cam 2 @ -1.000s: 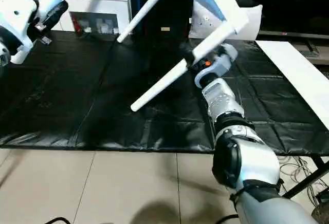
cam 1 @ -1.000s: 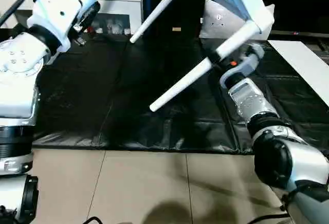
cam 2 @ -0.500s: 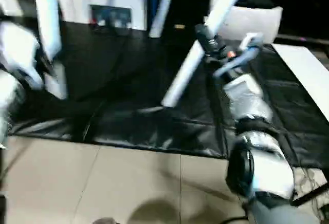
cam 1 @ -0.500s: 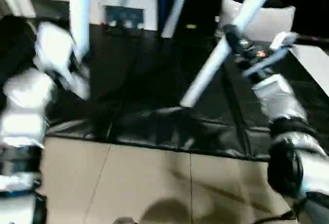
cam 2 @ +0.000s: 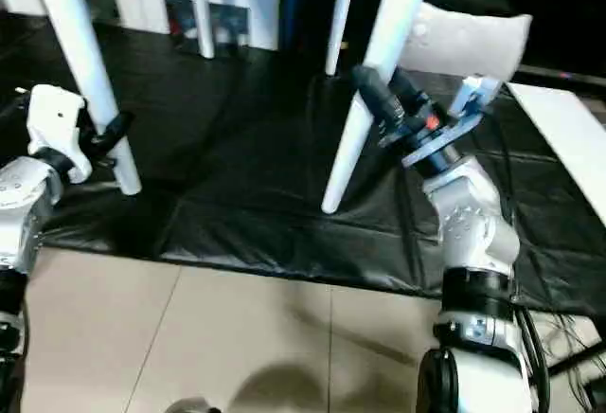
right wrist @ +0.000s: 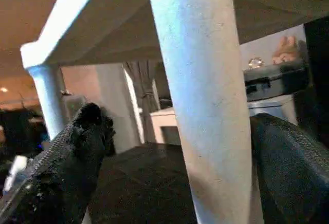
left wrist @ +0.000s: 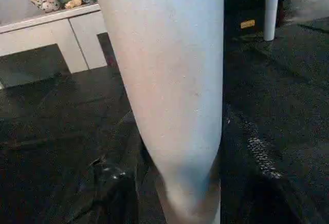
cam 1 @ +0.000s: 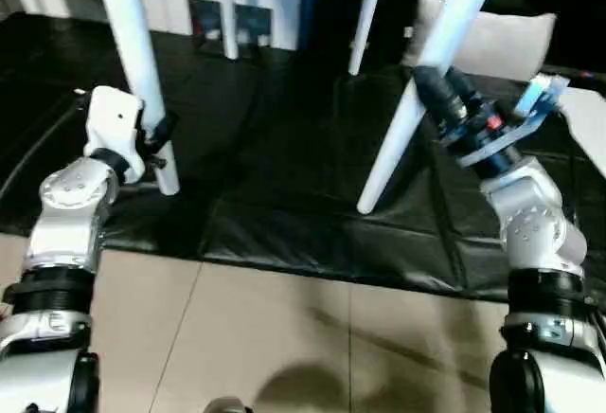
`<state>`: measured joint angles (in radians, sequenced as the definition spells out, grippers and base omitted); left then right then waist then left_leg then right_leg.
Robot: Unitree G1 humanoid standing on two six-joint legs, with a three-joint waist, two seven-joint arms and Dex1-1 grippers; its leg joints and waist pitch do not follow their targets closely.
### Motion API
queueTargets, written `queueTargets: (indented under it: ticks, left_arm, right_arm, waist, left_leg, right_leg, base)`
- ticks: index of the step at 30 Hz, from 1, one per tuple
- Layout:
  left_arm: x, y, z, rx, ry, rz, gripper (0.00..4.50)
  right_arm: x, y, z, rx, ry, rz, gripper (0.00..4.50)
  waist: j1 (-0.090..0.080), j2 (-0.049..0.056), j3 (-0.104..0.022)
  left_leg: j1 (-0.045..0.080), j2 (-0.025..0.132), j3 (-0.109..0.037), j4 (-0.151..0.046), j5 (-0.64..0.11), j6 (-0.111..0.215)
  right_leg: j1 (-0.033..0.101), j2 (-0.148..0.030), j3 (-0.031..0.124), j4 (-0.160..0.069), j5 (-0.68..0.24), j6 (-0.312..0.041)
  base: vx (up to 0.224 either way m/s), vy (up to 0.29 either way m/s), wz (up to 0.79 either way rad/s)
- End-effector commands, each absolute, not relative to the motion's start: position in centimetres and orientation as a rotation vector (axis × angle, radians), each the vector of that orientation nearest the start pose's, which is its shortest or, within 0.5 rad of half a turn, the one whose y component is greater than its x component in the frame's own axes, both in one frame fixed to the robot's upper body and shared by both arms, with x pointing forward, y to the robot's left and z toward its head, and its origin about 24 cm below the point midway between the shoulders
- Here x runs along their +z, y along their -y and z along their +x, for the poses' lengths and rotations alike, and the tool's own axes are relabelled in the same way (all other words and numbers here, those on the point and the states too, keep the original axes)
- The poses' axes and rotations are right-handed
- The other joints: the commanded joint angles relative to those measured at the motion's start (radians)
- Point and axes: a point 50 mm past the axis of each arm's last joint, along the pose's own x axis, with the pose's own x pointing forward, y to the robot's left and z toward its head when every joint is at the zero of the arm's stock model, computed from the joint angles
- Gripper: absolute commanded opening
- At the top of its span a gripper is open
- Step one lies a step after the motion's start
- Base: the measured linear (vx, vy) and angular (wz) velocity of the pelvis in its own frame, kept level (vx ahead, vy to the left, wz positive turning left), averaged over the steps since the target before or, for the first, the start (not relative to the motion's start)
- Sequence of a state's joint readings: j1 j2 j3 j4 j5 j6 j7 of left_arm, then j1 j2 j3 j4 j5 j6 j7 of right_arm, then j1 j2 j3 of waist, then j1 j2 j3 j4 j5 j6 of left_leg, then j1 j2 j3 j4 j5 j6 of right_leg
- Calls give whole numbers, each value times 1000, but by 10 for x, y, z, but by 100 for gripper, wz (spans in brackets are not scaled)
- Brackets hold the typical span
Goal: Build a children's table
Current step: Flip table
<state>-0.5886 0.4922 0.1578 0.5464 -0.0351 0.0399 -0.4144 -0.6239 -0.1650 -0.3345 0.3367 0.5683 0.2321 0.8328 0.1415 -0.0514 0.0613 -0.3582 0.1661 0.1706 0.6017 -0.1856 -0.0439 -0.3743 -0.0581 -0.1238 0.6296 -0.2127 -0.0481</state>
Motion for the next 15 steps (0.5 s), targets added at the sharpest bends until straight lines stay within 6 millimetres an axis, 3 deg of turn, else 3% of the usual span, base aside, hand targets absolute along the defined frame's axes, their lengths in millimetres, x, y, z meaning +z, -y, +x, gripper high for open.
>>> queueTargets:
  ticks: [1, 2, 4, 6, 7, 8, 9, 10, 11, 12, 14, 15]
  left_arm:
    - [103, -228, 347, -345, -117, 544, 161]
    - [103, -228, 347, -345, -117, 544, 161]
    - [102, -235, 340, -317, -112, 505, 217]
    - [103, -243, 332, -279, -99, 481, 231]
    - [103, -249, 326, -248, -87, 459, 240]
    - [103, -253, 323, -228, -79, 445, 240]
    - [105, -257, 318, -204, -40, 395, 274]
    - [109, -261, 312, -188, 13, 336, 280]
    - [113, -264, 304, -176, 68, 274, 280]
    - [114, -266, 300, -167, 90, 241, 283]
    - [117, -268, 289, -145, 137, 162, 317]
    - [117, -268, 289, -144, 138, 159, 317]
  right_arm:
    - [147, 129, 345, 910, 214, 410, 450]
    - [147, 129, 345, 910, 214, 410, 450]
    - [142, 133, 349, 850, 190, 401, 450]
    - [139, 137, 351, 797, 176, 396, 450]
    - [139, 141, 351, 773, 172, 396, 450]
    - [138, 143, 351, 760, 170, 396, 450]
    - [139, 144, 348, 754, 176, 397, 450]
    - [139, 147, 342, 743, 184, 403, 450]
    - [139, 152, 334, 727, 192, 396, 450]
    - [139, 154, 330, 716, 195, 393, 450]
    - [139, 164, 318, 665, 206, 393, 450]
    - [139, 164, 318, 662, 207, 393, 450]
  waist:
    - [-12, 27, -45]
    - [-14, 26, -41]
    - [-16, 26, -44]
    - [-21, 25, -45]
    - [-28, 16, -49]
    - [-32, 22, -48]
    - [-35, 17, -49]
    - [-31, 17, -52]
    - [-24, 29, -53]
    - [-24, 25, -54]
    - [-25, 29, -60]
    - [-22, 42, -63]
  left_leg:
    - [23, 83, -40, -86, -290, -21]
    - [31, 86, -43, -89, -333, -33]
    - [36, 85, -44, -90, -353, -38]
    - [27, 92, -48, -95, -329, -48]
    - [28, 91, -45, -93, -321, -42]
    - [27, 88, -44, -92, -318, -38]
    - [26, 85, -42, -91, -311, -32]
    - [21, 85, -39, -88, -263, -18]
    - [19, 88, -39, -86, -227, -9]
    - [16, 90, -38, -86, -217, -5]
    - [12, 85, -38, -82, -166, 12]
    - [10, 86, -39, -80, -157, 13]
  right_leg:
    - [31, -124, 81, -103, -310, -107]
    - [30, -127, 81, -108, -364, -102]
    - [33, -130, 83, -114, -391, -98]
    - [35, -129, 84, -101, -331, -121]
    - [34, -126, 86, -98, -296, -121]
    - [32, -123, 86, -96, -283, -124]
    - [33, -123, 86, -97, -280, -125]
    - [38, -125, 89, -93, -232, -134]
    - [38, -127, 90, -88, -176, -144]
    - [40, -126, 90, -86, -151, -146]
    - [42, -118, 88, -72, -56, -160]
    - [44, -120, 87, -70, -35, -165]
  base:
    - [0, 0, 0]
    - [0, 0, 0]
    - [0, 0, 0]
    - [0, 0, 0]
    - [0, 0, 0]
    - [0, 0, 0]
    - [0, 0, 0]
    - [0, 0, 0]
    - [0, 0, 0]
    - [0, 0, 0]
    - [0, 0, 0]
    - [0, 0, 0]
